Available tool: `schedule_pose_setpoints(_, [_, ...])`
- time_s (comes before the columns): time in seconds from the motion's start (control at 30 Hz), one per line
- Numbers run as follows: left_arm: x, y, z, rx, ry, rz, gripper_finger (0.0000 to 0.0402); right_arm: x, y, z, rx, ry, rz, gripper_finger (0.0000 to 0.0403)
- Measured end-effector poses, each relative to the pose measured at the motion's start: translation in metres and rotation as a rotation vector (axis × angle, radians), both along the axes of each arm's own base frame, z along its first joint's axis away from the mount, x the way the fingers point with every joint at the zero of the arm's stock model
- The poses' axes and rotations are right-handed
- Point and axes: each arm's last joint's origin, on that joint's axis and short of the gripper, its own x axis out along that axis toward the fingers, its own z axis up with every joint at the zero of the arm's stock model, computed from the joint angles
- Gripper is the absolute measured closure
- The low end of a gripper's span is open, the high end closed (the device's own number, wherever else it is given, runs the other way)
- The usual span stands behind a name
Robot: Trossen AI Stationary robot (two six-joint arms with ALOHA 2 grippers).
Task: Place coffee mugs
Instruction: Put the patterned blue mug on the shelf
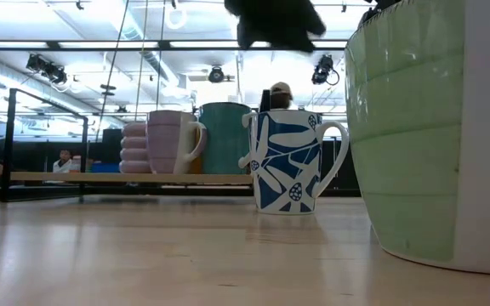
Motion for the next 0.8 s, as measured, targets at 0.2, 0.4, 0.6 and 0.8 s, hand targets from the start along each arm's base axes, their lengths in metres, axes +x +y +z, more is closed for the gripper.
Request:
schedule_pose_setpoints(0.2, [0.008, -0.002, -0.026, 0.032, 0.078, 0.012, 0.0228, 0.001, 0.0, 0.001, -0.001, -0.017, 0.0, 0.0255])
schedule_pose_setpoints(0.4, [0.013, -0.002, -0.046, 0.07, 0.127, 0.051, 0.0228, 0.002, 0.0, 0.001, -0.001, -0.02, 0.0, 0.0255])
schedule_pose_setpoints(0.6, [0.012, 0.0, -0.053, 0.09, 0.159, 0.092, 0.0228, 0.002, 0.0, 0.001, -0.001, -0.022, 0.001, 0.0255])
schedule_pose_setpoints(0.8, [0.01, 0.005, -0.055, 0.094, 0.203, 0.131, 0.0234, 0.002, 0.0, 0.001, 0.0, -0.028, 0.002, 0.0255])
